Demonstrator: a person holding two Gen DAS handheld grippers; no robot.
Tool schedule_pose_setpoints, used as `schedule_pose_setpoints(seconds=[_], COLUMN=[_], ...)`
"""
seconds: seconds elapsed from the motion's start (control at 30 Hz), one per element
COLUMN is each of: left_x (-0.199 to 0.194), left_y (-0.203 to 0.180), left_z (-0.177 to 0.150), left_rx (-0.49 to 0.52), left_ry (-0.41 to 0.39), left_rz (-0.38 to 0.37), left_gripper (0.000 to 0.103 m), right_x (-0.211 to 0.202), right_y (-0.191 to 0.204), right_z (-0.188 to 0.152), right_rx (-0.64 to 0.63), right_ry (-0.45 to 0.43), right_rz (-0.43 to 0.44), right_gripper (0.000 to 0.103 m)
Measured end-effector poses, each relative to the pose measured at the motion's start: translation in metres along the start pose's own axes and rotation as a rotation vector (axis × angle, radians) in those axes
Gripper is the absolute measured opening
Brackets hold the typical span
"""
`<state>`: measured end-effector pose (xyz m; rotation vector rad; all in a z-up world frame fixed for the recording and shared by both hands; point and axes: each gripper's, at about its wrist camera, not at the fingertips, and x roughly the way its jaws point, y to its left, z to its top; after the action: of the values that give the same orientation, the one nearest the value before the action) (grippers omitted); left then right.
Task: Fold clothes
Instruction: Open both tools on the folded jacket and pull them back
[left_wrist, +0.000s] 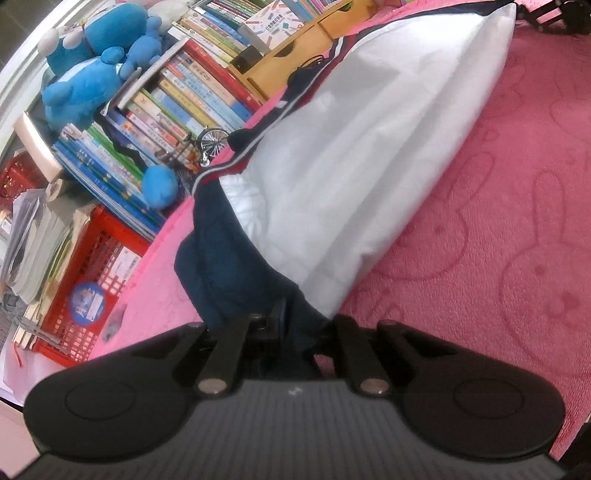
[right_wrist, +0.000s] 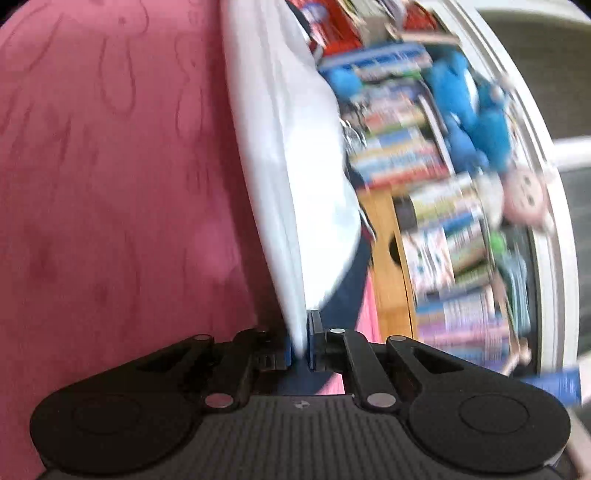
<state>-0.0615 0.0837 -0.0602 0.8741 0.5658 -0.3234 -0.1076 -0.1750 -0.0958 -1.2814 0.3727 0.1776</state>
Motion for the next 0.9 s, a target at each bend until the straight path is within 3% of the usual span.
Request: schedule_pose_setpoints(seconds=[0.2, 0.33, 0.4, 0.5, 0.57, 0.67, 0.77, 0.83, 0.9], left_x=[-0.010, -0.024, -0.032, -0.039, -0.042, -0.047, -0.045, -0.033, -0.014], left_y=[0.004, 0.019, 0.032, 0.060, 0.079, 0.107, 0.110, 0.092, 0.064], left_z=[-0.011, -0.026, -0.037, -0.038, -0.038, -0.030, 0.013, 0.045, 0.079], left_rx=[0.080, 0.117, 0.086, -0.031, -0.117, -0.287, -0.541, -0.629, -0.647], left_ry=[0.014, 0.064, 0.111, 0.129, 0.135, 0.112, -0.063, -0.168, -0.214], left_rz=[0.003, 0.037, 0.056, 0.143, 0.207, 0.273, 0.152, 0.047, -0.012], left_gripper=[0.011, 0.033, 0.036, 0.036, 0.036, 0.034, 0.034, 0.034, 0.035], right_x=[-0.021, -0.043, -0.055, -0.071, -0.077, -0.078, -0.061, -0.039, -0.011], right_y=[0.001, 0.004, 0.001, -0.010, -0.024, -0.050, -0.076, -0.091, -0.097], right_z=[-0.018, -0.023, -0.027, -0.038, -0.041, -0.034, -0.017, -0.002, 0.020], right_rx=[0.084, 0.116, 0.169, 0.331, 0.466, 0.677, 0.918, 1.100, 1.195], right_ry=[-0.053, -0.018, 0.017, 0.087, 0.107, 0.033, -0.058, -0.119, -0.142], right_rz=[-0.014, -0.026, -0.042, -0.022, 0.013, 0.035, 0.083, 0.141, 0.214], right_gripper=[0.011, 0.023, 0.037, 0.055, 0.055, 0.055, 0.055, 0.055, 0.050])
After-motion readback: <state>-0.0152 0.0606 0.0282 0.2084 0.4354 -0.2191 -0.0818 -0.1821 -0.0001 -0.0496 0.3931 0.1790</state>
